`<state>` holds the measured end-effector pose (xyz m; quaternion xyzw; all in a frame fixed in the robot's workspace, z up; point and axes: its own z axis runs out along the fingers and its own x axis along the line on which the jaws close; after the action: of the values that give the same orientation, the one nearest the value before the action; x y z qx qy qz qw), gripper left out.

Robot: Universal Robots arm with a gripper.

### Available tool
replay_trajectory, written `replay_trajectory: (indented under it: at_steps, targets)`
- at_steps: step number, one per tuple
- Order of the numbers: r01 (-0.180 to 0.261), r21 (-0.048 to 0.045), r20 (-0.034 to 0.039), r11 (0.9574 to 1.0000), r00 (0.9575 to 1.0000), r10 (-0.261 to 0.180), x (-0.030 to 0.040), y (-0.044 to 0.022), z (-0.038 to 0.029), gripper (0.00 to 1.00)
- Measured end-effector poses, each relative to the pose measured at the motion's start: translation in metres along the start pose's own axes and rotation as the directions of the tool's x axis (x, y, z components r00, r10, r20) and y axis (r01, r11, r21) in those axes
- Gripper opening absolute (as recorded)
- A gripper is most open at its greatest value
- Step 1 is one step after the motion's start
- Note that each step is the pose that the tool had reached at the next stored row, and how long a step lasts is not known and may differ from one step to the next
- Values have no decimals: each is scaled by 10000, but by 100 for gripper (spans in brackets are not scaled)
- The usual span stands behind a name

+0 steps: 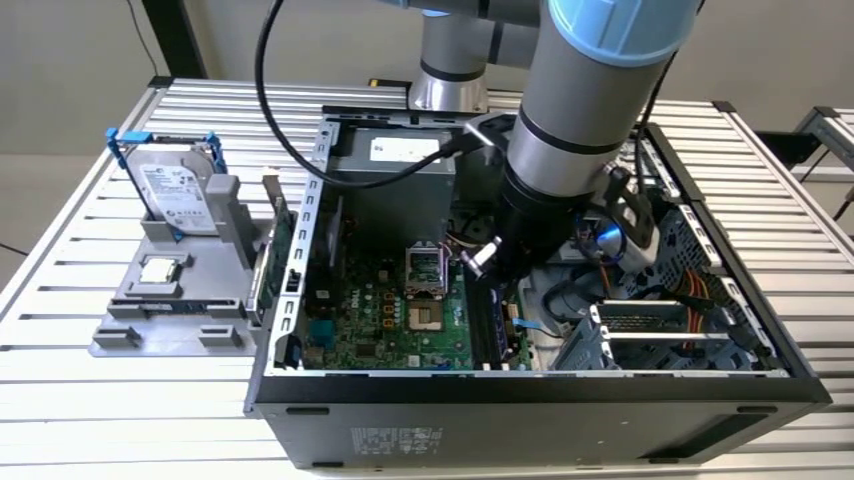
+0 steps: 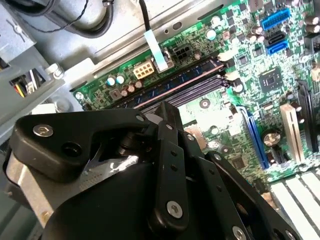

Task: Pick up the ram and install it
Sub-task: 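Press down the ram until it locks into place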

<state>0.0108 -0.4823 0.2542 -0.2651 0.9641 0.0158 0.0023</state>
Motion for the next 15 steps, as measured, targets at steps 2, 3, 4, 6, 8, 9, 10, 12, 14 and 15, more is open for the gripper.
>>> replay_trajectory:
  at_steps: [2, 3, 4, 6, 8, 9, 10, 12, 14, 15]
  targets:
    - [220, -3, -6, 9998, 9998, -220, -2, 2, 0, 0]
    - [329, -5, -9, 9995, 9995, -329, -3, 5, 1, 0]
    - [413, -5, -12, 9991, 9991, -413, -5, 7, 0, 0]
    - [642, -10, -20, 9979, 9979, -642, -6, 8, 1, 0]
    - [941, -13, -29, 9956, 9956, -941, -8, 12, 0, 0]
    - [1069, -15, -33, 9943, 9943, -1069, -9, 14, 0, 0]
    - [1187, -17, -36, 9929, 9929, -1187, -10, 16, 0, 0]
    - [1416, -22, -42, 9899, 9899, -1416, -13, 21, 1, 0]
    - [1661, -26, -49, 9861, 9861, -1661, -16, 27, 1, 0]
    - [1778, -28, -52, 9841, 9841, -1778, -18, 30, 2, 0]
